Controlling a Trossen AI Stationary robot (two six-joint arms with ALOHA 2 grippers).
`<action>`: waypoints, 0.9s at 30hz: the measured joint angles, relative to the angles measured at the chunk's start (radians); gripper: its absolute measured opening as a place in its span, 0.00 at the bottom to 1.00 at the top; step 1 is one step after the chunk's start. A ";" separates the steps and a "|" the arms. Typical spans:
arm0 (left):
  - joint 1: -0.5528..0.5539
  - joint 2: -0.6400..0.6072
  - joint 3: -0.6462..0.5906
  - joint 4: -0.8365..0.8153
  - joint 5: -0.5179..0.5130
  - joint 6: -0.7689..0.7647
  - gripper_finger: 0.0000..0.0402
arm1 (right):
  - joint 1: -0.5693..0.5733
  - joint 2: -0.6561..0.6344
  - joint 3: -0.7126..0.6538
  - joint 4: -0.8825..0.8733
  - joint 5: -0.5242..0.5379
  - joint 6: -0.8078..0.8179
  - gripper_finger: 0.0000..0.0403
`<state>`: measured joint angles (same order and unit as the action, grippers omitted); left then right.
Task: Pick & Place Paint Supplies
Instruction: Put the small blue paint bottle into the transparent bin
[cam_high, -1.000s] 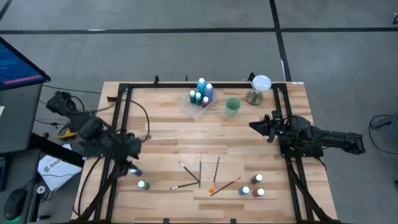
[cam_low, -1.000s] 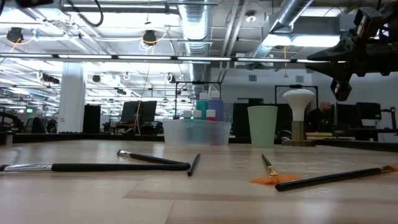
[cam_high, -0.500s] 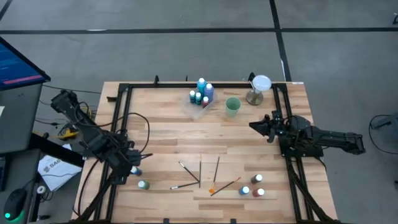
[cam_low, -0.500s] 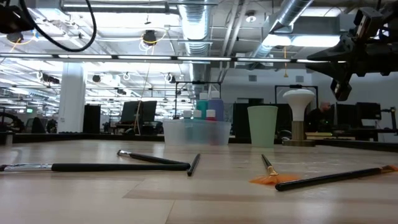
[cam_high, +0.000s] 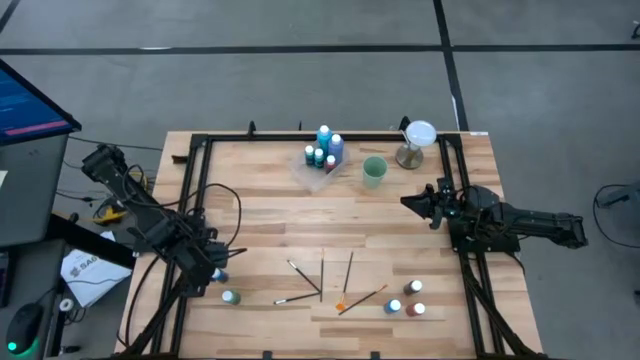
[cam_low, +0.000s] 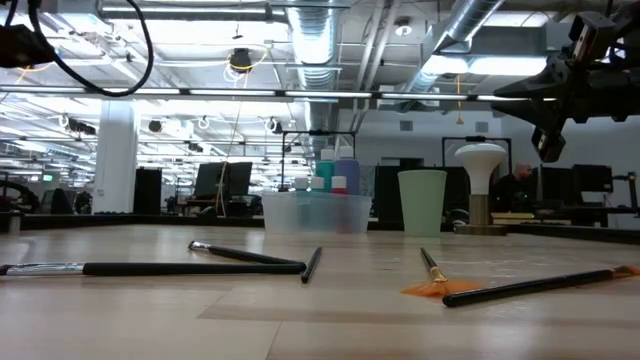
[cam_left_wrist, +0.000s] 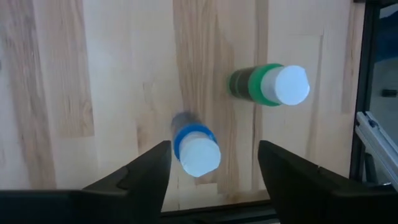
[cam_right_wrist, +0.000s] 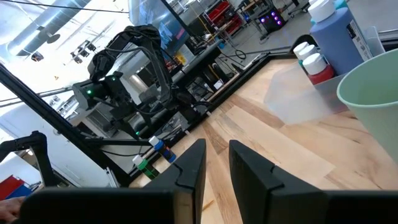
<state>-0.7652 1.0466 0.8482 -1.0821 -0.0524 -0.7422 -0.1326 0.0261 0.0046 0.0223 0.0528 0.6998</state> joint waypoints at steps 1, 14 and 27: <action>0.000 0.000 0.000 0.000 0.000 0.000 0.61 | 0.000 0.000 0.000 0.000 0.000 0.000 0.16; 0.001 0.000 -0.096 0.034 0.016 -0.031 0.67 | 0.000 0.000 0.000 0.000 0.000 0.008 0.16; 0.000 0.002 -0.098 0.039 0.006 -0.034 0.58 | 0.000 0.000 0.000 0.000 0.000 0.008 0.16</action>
<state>-0.7654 1.0481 0.7498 -1.0428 -0.0460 -0.7761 -0.1322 0.0261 0.0046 0.0223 0.0528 0.7082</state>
